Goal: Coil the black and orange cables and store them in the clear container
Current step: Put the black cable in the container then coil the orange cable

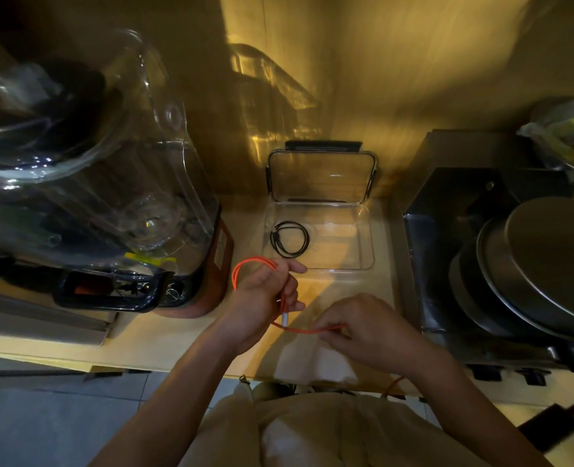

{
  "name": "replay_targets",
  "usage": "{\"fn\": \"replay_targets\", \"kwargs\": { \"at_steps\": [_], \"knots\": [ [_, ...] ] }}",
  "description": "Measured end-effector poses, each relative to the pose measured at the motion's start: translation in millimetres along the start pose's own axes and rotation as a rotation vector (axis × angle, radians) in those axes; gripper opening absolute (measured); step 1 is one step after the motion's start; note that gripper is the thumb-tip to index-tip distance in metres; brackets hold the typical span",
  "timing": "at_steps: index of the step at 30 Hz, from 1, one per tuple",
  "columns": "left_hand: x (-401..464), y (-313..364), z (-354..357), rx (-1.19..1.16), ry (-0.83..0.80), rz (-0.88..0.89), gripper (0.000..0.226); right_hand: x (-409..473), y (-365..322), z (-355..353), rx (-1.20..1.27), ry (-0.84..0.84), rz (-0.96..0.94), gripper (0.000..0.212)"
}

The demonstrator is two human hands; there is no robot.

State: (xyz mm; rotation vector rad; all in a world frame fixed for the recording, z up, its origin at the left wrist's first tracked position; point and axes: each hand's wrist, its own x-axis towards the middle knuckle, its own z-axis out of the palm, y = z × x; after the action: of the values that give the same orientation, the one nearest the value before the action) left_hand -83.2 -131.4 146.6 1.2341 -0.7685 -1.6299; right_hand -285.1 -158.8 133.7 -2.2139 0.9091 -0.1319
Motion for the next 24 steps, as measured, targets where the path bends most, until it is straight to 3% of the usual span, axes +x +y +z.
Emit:
{"fn": "replay_targets", "kwargs": {
  "at_steps": [12,19,24],
  "knots": [
    [2.8,-16.1,0.2,0.263,-0.020,-0.095,0.025,2.6,-12.2,1.3,0.001,-0.073,-0.022,0.020],
    [7.1,-17.6,1.7,0.191,0.077,0.005,0.026,6.2,-12.6,3.5,0.033,-0.081,0.004,0.019],
    [4.7,-18.1,-1.1,0.253,-0.010,-0.077,0.028,9.7,-13.0,1.4,0.017,-0.071,0.026,0.016]
  ]
}}
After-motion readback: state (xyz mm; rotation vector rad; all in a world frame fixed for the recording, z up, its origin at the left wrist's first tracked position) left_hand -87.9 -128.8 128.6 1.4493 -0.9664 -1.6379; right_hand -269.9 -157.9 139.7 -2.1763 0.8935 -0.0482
